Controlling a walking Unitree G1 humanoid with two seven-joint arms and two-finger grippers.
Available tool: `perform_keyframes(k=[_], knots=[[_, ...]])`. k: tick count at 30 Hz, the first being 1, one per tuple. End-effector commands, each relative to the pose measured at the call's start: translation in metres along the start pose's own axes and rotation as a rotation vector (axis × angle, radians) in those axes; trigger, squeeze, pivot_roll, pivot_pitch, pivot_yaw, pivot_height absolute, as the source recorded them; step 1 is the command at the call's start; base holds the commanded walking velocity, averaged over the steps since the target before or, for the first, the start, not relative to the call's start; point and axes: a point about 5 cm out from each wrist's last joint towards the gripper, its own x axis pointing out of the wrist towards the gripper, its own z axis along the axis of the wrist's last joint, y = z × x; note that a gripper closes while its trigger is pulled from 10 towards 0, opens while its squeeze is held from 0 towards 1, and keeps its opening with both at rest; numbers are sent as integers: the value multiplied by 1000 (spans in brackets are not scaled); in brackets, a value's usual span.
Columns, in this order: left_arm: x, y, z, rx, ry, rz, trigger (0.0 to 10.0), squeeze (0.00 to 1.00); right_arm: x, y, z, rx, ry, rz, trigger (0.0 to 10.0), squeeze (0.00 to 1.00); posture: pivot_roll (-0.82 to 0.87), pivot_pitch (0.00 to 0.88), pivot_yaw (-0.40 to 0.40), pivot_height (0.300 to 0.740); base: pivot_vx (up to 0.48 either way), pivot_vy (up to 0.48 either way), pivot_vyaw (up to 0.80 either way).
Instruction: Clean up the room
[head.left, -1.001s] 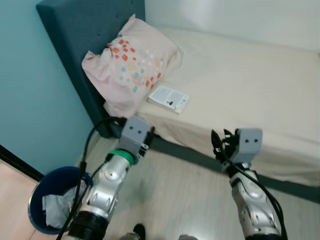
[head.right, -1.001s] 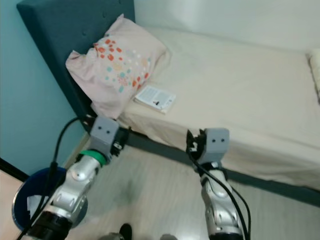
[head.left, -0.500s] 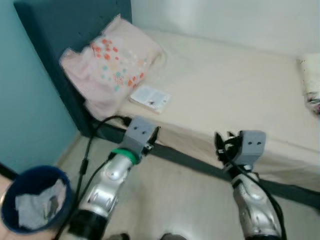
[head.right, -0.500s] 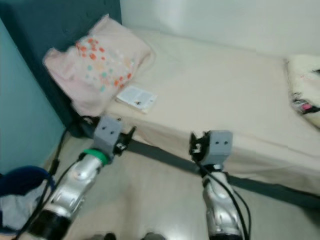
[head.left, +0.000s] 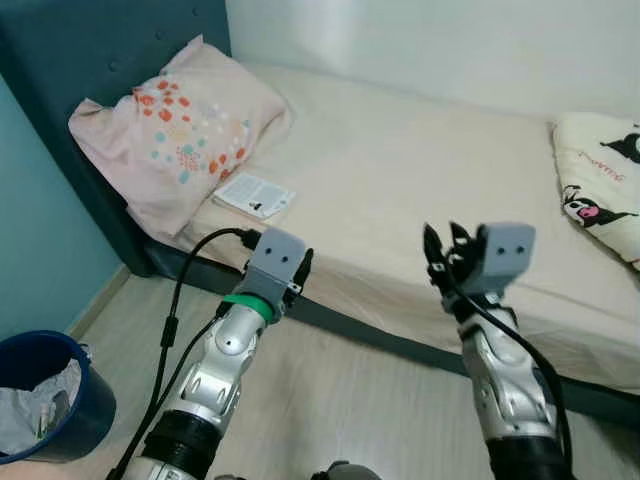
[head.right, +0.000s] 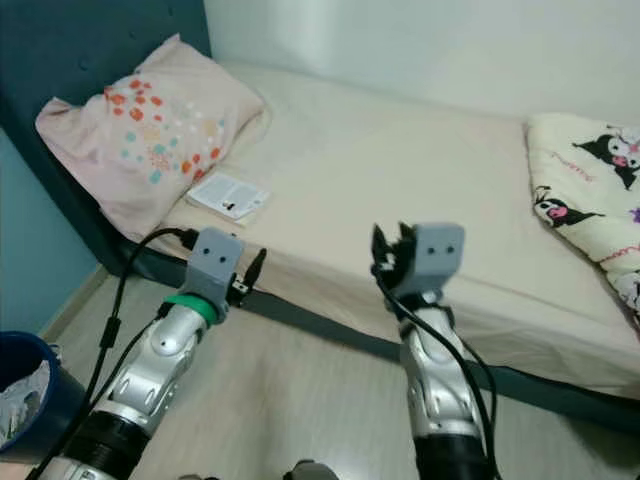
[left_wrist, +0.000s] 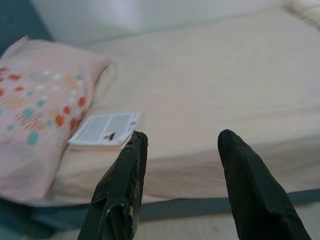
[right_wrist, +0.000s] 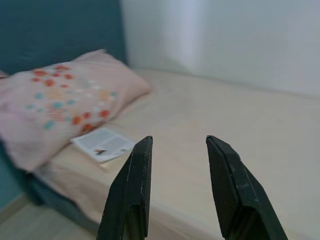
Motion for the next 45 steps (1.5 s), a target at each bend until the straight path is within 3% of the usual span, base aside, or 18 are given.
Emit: perform_keyframes(k=[1,4,5,9,13,14,15,16,17,18,19,21,24,25,32,34,36,45], knots=[[-2,6,-4,10,14,49,10000,0,5,10,-3,20,22,51,10000,0,-167,49,26,723,0,0,0],[-4,24,-4,37,8,162,10000,0,16,27,-3,33,28,130,10000,0,-149,50,16,723,0,0,0],[-4,24,-4,37,8,162,10000,0,16,27,-3,33,28,130,10000,0,-149,50,16,723,0,0,0],[-10,50,-3,108,3,297,10000,0,19,40,-6,48,37,177,10000,0,-135,51,10,723,0,0,0],[-15,68,-6,131,19,361,10000,0,19,42,-7,56,39,180,10000,0,-122,53,12,723,0,0,0],[-19,81,-9,131,31,384,10000,0,18,41,-7,63,39,166,10000,0,-124,55,17,723,0,0,0],[-19,81,-9,131,31,384,10000,0,18,41,-7,63,39,166,10000,0,-124,55,17,723,0,0,0],[-26,109,-13,93,52,406,10000,0,17,34,-8,80,39,132,10000,0,-126,56,20,723,0,0,0],[-29,123,-14,68,58,410,10000,0,17,29,-9,87,43,114,10000,0,-127,57,21,723,0,0,0],[-29,123,-14,68,58,410,10000,0,17,29,-9,87,43,114,10000,0,-127,57,21,723,0,0,0],[-33,137,-14,50,61,415,10000,0,17,26,-11,89,47,104,10000,0,-129,59,24,723,0,0,0],[-36,151,-13,30,62,434,10000,0,17,24,-12,91,49,100,10000,0,-129,59,24,723,0,0,0],[-39,160,-11,17,58,450,10000,0,18,24,-12,92,51,99,10000,0,-131,60,24,723,0,0,0],[-42,170,-8,-7,49,488,10000,0,22,27,-11,97,44,103,10000,0,-131,59,19,723,0,0,0],[-44,164,-4,-10,30,488,10000,0,28,31,-5,107,23,110,10000,0,-120,59,9,723,0,0,0],[-44,142,4,1,-8,410,10000,0,29,31,-2,109,8,115,10000,0,-113,59,7,723,0,0,0],[-44,130,10,-5,-39,366,10000,0,27,29,1,106,-6,120,10000,0,-112,59,8,723,0,0,0],[-38,133,24,21,-80,375,10000,0,21,32,-1,124,-17,126,10000,0,-113,61,15,723,0,0,0]])
